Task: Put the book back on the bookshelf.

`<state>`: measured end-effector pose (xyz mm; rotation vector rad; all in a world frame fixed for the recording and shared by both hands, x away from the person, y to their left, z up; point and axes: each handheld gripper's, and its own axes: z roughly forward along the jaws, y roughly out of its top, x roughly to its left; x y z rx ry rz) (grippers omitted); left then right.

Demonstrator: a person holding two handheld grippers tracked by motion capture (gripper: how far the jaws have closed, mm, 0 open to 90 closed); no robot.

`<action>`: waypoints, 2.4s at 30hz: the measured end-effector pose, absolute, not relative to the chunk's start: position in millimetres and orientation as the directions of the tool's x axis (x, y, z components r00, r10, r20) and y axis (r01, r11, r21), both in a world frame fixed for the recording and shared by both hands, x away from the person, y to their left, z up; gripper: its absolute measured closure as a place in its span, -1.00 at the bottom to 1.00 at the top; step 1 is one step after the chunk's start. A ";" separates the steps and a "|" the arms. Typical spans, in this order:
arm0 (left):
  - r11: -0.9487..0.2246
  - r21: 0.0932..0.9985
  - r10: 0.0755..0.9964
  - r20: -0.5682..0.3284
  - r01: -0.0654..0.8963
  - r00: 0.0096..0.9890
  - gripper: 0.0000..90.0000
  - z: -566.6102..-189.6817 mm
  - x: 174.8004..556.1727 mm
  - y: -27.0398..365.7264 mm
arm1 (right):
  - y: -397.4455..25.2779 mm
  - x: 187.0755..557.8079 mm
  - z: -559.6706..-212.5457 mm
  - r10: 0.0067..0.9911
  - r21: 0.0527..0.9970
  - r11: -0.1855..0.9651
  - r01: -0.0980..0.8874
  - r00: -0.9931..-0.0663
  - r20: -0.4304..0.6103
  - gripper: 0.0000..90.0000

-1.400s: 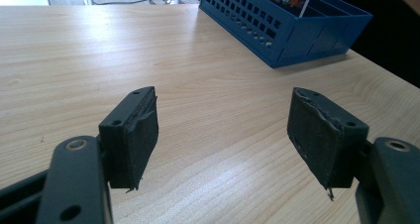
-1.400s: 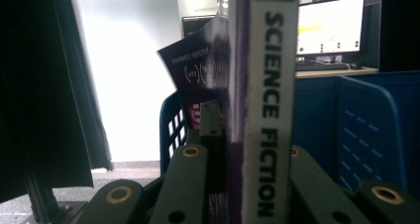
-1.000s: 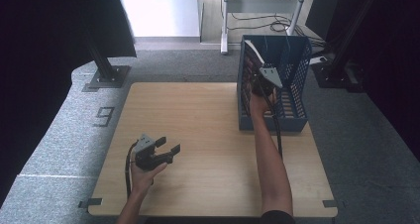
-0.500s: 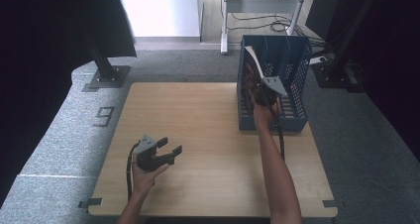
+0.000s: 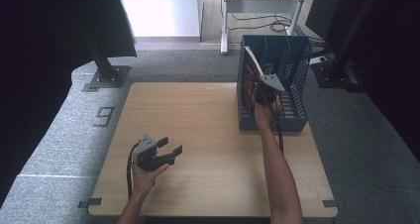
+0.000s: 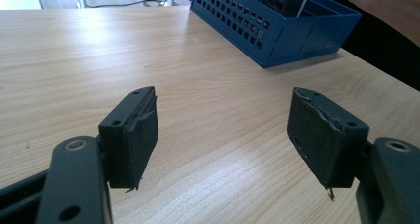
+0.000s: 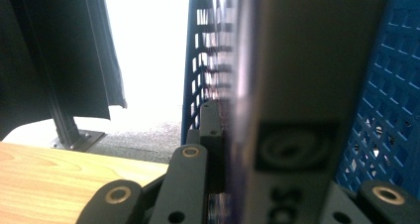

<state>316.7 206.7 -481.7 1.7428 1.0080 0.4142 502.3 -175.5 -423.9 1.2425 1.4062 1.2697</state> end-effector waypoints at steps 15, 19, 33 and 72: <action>-0.097 0.896 0.794 -0.193 0.434 0.577 -0.38 -481.5 318.3 211.9 | -176.1 515.7 -415.3 0.997 0.996 -0.029 0.083 -0.069 0.035 0.82; -0.093 0.895 0.795 -0.197 0.437 0.574 -0.37 -482.0 319.7 213.6 | -176.5 523.5 -411.3 0.997 0.996 -0.048 0.076 -0.054 0.052 0.82; -0.098 0.893 0.801 -0.191 0.440 0.567 -0.38 -484.1 321.0 214.0 | -159.5 542.1 -424.5 0.999 0.998 -0.038 0.041 -0.020 0.039 0.82; -0.111 0.898 0.783 -0.185 0.426 0.594 -0.38 -476.8 314.2 208.3 | -157.2 514.5 -413.1 0.951 0.985 0.112 0.131 -0.301 -0.068 0.20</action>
